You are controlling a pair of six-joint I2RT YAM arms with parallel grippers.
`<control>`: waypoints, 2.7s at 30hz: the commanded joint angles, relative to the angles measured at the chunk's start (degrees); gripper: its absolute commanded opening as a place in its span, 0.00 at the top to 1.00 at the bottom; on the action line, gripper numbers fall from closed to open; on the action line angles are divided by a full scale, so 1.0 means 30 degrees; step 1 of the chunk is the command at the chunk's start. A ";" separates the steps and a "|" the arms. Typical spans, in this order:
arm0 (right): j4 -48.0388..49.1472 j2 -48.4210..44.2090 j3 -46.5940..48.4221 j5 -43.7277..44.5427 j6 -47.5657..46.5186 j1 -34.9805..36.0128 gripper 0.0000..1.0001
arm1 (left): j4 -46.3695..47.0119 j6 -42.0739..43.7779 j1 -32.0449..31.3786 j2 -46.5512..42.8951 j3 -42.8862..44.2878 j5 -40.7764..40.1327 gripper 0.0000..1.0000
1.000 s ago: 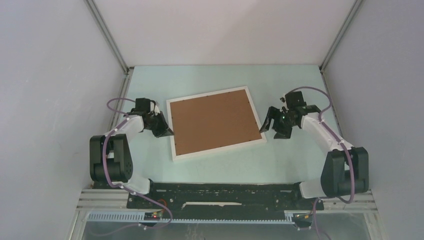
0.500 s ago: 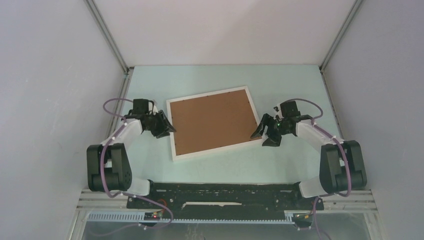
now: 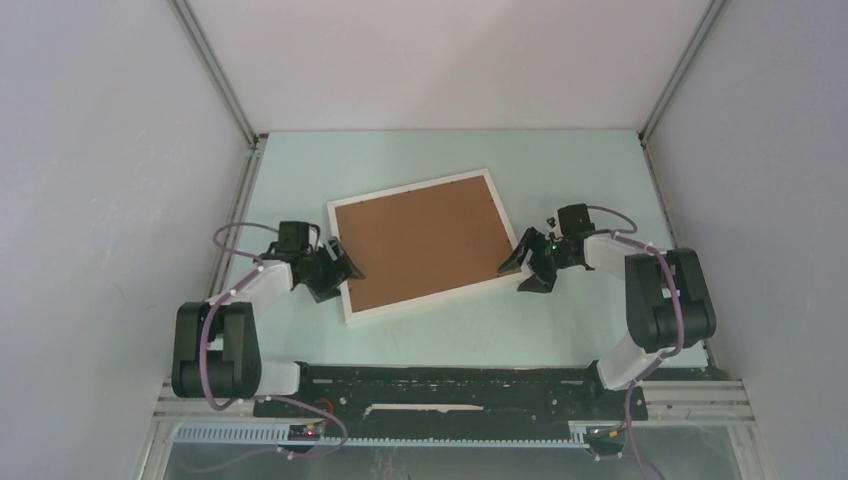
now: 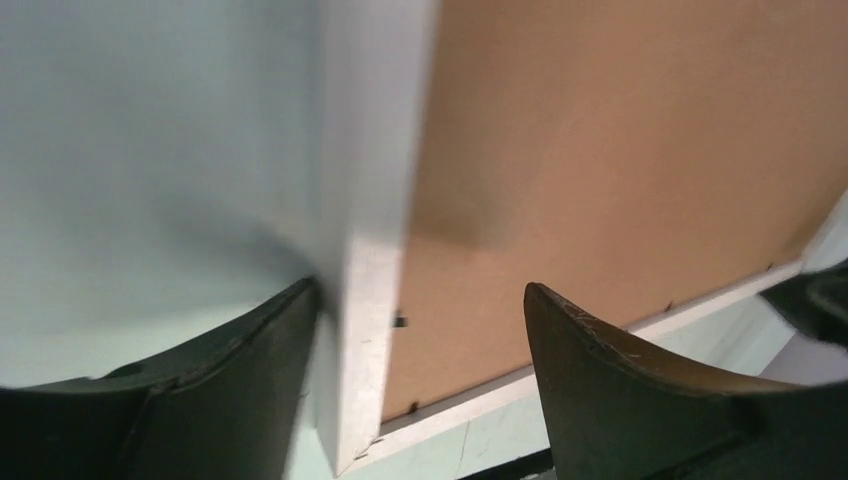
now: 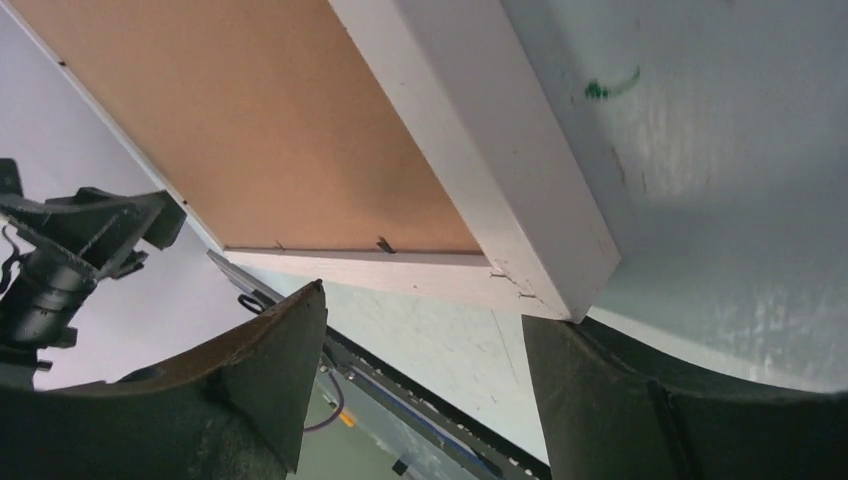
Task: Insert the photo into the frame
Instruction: Adjust the photo frame at the center of the board.
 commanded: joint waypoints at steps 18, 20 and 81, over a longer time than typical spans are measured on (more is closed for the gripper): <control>-0.3139 0.5058 1.0051 0.0520 -0.3255 -0.1301 0.21 | 0.2377 -0.2049 -1.3134 0.0533 0.4258 0.3830 0.17; -0.2827 0.4913 0.9637 -0.0030 -0.3103 -0.1481 0.22 | 0.0706 -0.0598 -1.0654 -0.0156 0.5167 0.3368 0.14; 0.0592 0.5637 0.6308 -0.1973 -0.2411 -0.2981 0.55 | -0.2054 0.2985 -0.1965 0.7780 0.7467 0.2197 0.64</control>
